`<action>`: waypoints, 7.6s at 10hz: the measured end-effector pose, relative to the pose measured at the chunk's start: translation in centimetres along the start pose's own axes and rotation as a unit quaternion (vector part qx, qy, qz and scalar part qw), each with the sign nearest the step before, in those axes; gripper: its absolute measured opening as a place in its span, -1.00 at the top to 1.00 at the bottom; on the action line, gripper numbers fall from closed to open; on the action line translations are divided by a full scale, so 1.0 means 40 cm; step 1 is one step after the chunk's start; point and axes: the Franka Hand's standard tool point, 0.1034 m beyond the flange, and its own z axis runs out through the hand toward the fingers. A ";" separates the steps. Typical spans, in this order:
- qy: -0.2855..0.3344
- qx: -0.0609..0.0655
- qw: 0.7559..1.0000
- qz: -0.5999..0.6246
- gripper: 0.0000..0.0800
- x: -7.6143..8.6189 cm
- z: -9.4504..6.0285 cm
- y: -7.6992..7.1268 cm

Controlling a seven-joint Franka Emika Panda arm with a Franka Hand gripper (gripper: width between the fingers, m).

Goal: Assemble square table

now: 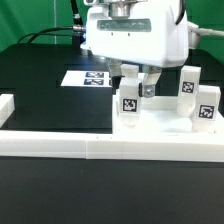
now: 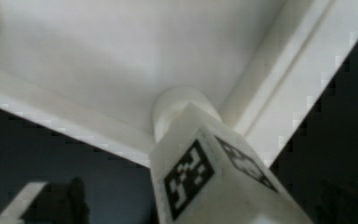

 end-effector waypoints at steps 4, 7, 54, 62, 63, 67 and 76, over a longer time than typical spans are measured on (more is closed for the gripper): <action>0.002 -0.003 0.989 -0.147 -0.62 0.006 0.000 0.004; -0.025 0.012 0.968 -0.249 -0.62 -0.015 -0.004 -0.006; -0.040 -0.015 0.997 -0.058 0.33 0.011 0.059 0.019; -0.052 -0.041 0.906 0.419 0.33 0.008 0.062 0.019; -0.052 -0.042 0.899 0.433 0.33 0.008 0.062 0.019; -0.040 -0.012 0.952 0.304 -0.14 0.007 0.063 0.001; -0.041 0.004 0.977 -0.211 -0.62 0.018 0.051 0.002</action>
Offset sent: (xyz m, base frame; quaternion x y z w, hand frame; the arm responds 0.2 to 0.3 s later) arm 0.0000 0.0000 0.0000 0.0000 0.0000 -0.1938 0.9810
